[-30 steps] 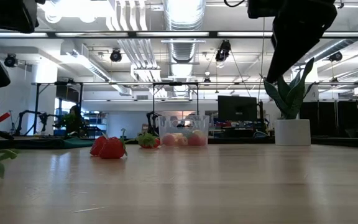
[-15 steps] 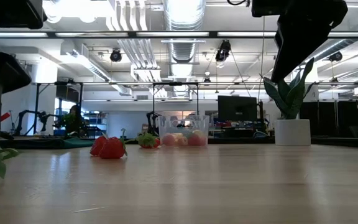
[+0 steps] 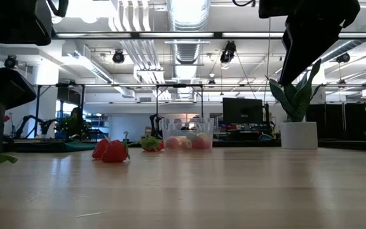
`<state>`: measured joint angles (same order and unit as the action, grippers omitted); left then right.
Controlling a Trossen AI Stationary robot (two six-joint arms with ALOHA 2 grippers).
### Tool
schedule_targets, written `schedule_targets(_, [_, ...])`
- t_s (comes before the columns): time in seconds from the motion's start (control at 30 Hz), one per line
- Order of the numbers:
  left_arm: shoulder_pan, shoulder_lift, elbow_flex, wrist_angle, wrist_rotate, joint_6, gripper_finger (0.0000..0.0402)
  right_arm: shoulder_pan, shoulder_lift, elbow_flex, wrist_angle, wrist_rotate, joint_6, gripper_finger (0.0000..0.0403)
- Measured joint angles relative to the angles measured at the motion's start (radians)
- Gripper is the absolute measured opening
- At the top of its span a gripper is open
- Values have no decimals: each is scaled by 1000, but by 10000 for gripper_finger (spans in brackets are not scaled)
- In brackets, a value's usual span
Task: Pick and placing Produce into tupperware
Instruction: Put the red strawberry into the transparent bin
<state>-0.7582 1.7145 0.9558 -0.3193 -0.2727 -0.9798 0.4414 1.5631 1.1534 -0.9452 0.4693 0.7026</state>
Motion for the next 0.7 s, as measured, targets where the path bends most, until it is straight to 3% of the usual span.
schedule_targets(0.2, [0,0,-3,-3,5,-2,225,8,0,0,3,9,-1,233])
schedule_targets(0.43, [0,0,-27,-4,34,-8,224,86,-51,2,-7,207,-19,233])
schedule_targets(0.7, [20,0,-31,-4,30,-8,224,105,-187,2,-45,157,34,233])
